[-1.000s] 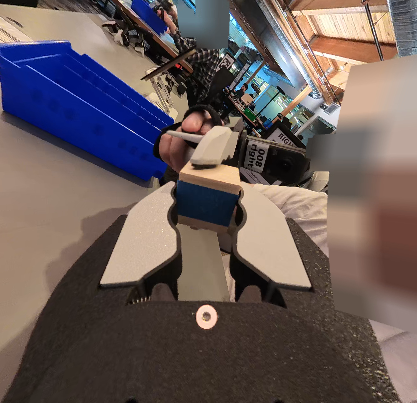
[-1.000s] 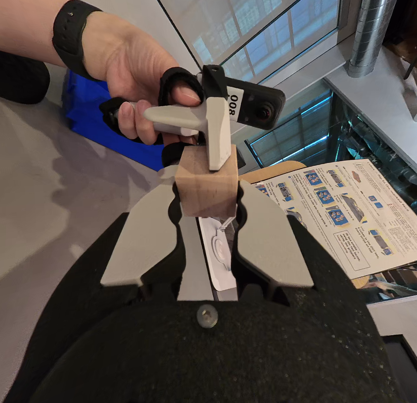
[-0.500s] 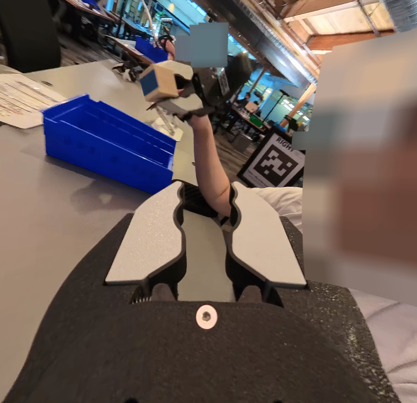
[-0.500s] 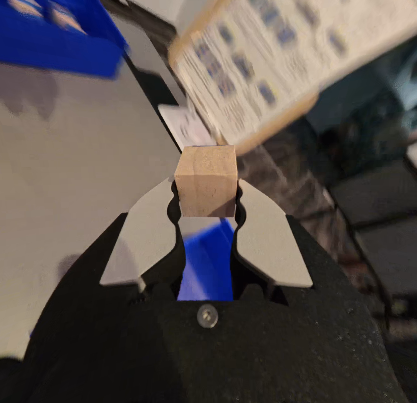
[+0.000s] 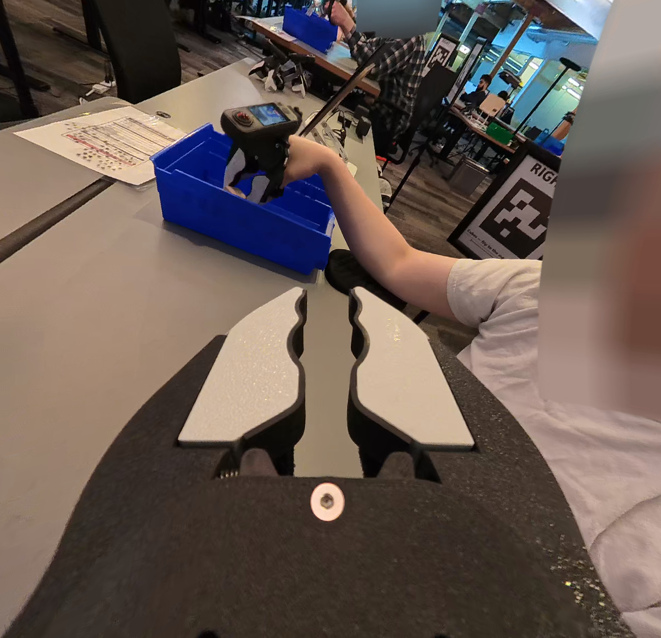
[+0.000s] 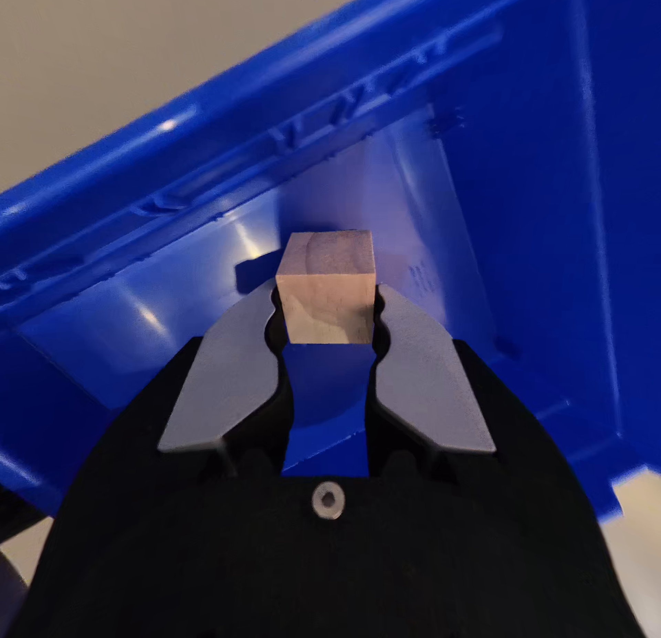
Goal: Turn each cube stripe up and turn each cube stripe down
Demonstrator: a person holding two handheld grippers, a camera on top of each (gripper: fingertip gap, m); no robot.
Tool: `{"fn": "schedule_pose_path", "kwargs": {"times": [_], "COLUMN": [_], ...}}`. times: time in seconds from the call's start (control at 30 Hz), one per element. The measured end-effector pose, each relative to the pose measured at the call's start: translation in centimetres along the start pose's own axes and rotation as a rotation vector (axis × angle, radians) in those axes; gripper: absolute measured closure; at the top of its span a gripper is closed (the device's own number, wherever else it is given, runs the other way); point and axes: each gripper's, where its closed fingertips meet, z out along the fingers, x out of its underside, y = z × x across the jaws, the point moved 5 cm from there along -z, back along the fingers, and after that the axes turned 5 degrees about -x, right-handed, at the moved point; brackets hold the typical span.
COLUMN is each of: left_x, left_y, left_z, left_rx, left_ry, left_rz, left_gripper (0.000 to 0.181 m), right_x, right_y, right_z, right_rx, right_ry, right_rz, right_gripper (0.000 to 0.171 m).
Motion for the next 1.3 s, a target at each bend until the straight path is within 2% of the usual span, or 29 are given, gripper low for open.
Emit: {"fn": "schedule_pose_path", "kwargs": {"times": [0.03,0.23,0.5,0.57,0.7,0.8,0.9,0.97,1.07,1.13,1.3], "left_x": [0.0,0.2,0.1,0.0,-0.7,0.4,3.3,5.7,8.0,9.2,12.9], "left_y": [0.0,0.8,1.4,1.8,2.2,3.7,5.8,6.7,8.9,10.4,13.9], "left_z": [0.0,-0.4,-2.4,-3.7,-7.9,-13.1,-18.8,-21.2,-23.5,-23.9,-21.4], "left_rx": [0.003,-0.002,-0.083,-0.135,-0.239,-0.535,-0.866,-0.936,-1.059,-1.16,-1.16], "left_ry": [0.005,0.001,0.021,0.014,-0.048,-0.012,0.1,0.164,0.174,0.241,0.507], "left_rz": [-0.003,-0.02,0.029,0.041,0.036,0.041,-0.077,-0.226,-0.469,-0.551,-0.677], "left_gripper": [0.159,0.159,0.159,0.159,0.159,0.157,0.156,0.156,0.156,0.158,0.162], "right_x": [-0.2,-1.4,-2.7,-2.7,-2.9,-2.3,-2.2,-2.4,-3.7,-5.1,-7.7], "right_y": [0.2,-0.7,-1.4,-1.6,-1.5,-1.6,-1.2,-0.4,1.6,3.5,7.5], "right_z": [0.3,1.5,2.5,2.6,1.9,0.2,-2.8,-5.2,-8.5,-10.5,-12.7], "right_rx": [-0.035,-0.153,-0.202,-0.155,-0.036,0.072,0.158,0.204,0.248,0.264,0.319], "right_ry": [-0.001,0.118,0.155,0.155,0.049,-0.027,-0.164,-0.274,-0.436,-0.531,-0.543], "right_rz": [-0.038,-0.138,-0.203,-0.202,-0.204,-0.18,-0.129,-0.097,-0.081,-0.096,-0.229], "right_gripper": [0.125,0.125,0.125,0.123,0.107,0.104,0.104,0.105,0.104,0.102,0.101]}}
